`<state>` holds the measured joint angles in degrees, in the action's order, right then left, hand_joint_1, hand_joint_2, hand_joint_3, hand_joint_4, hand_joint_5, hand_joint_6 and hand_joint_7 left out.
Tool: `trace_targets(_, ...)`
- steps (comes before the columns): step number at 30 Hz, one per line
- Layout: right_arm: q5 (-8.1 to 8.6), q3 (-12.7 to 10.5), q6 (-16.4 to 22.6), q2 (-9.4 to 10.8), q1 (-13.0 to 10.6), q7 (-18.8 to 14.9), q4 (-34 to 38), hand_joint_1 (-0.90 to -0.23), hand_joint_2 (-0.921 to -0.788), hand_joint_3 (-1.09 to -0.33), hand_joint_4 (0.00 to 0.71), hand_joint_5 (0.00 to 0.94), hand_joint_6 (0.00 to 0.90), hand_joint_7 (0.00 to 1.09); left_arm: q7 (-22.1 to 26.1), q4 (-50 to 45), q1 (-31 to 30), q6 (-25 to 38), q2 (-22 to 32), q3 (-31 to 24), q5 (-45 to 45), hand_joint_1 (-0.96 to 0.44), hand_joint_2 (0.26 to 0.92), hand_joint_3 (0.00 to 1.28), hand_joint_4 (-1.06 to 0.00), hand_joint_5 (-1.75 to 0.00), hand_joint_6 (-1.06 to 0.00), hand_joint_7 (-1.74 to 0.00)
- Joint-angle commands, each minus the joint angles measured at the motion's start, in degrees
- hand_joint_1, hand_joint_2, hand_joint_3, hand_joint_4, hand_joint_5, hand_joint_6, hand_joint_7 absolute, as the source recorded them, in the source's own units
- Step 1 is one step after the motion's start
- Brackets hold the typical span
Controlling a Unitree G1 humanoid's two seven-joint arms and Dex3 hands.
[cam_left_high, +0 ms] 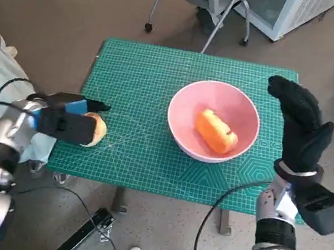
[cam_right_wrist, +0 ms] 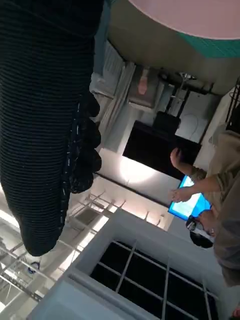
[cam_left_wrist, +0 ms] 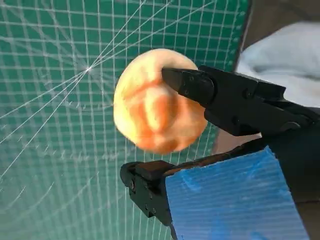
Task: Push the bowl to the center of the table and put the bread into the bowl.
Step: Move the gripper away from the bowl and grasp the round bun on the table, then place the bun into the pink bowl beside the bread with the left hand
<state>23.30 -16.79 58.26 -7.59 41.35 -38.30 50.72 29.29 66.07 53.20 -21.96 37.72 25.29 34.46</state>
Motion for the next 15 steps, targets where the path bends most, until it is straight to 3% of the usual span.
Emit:
trace_targets(1, -0.15, -0.03, -0.38, -0.26, -1.84, 0.28, -0.11, -0.573, -0.921, -0.810, 0.331, 0.004, 0.006, 0.85, 2.78, 0.72, -0.19, 1.78, -0.83, 2.22, 1.86, -0.04, 0.847, 0.03, -0.55, -0.06, -0.64, -0.09)
trace_targets(2, -0.17, -0.02, -0.39, -0.28, -1.87, 0.31, -0.16, -0.573, -0.921, -0.811, 0.331, 0.004, 0.006, 0.85, 2.97, 0.53, 0.04, 1.84, -0.69, 2.37, 1.93, -0.16, 0.874, 0.07, -0.66, -0.09, -0.63, -0.53)
trace_targets(3, -0.21, -0.02, -0.41, -0.32, -1.92, 0.35, -0.22, -0.573, -0.921, -0.811, 0.331, 0.004, 0.006, 0.85, 2.77, 0.27, 0.31, 1.40, -0.32, 2.25, 1.81, -0.20, 0.883, 0.09, -0.70, -0.10, -0.61, -0.69)
trace_targets(4, -0.24, -0.02, -0.42, -0.35, -1.95, 0.37, -0.26, -0.573, -0.921, -0.811, 0.331, 0.004, 0.006, 0.85, 2.61, 0.10, 0.48, 1.08, -0.06, 2.15, 1.71, -0.13, 0.897, 0.09, -0.67, -0.47, -0.62, -0.90)
trace_targets(5, -0.29, -0.02, -0.44, -0.37, -1.98, 0.45, -0.30, -0.572, -0.921, -0.811, 0.331, 0.005, 0.006, 0.85, 1.99, -0.23, 0.53, 0.11, 0.46, 1.57, 1.16, -0.08, 0.905, 0.10, -0.64, -0.71, -0.61, -1.04)
trace_targets(8, -0.25, 0.01, -0.56, -0.36, -2.05, 0.49, -0.47, -0.572, -0.921, -0.811, 0.332, 0.004, 0.006, 0.85, 0.82, -1.96, 0.26, -2.43, 1.92, -0.46, -0.90, -0.03, 0.916, 0.09, -0.64, -1.02, -0.63, -1.14)
trace_targets(11, -0.30, 0.07, -0.69, -0.36, -1.96, 0.58, -0.43, -0.572, -0.921, -0.812, 0.332, 0.004, 0.005, 0.85, 0.76, -4.80, 0.35, -6.55, 3.69, -4.25, -5.04, -0.01, 0.919, 0.07, -0.65, -1.16, -0.66, -1.12)
trace_targets(15, -0.27, 0.16, -0.71, -0.38, -1.75, 0.52, -0.29, -0.572, -0.921, -0.811, 0.332, 0.004, 0.005, 0.85, 2.00, -8.35, 0.94, -10.47, 4.96, -8.95, -10.52, 0.00, 0.919, 0.07, -0.65, -1.21, -0.67, -1.10)
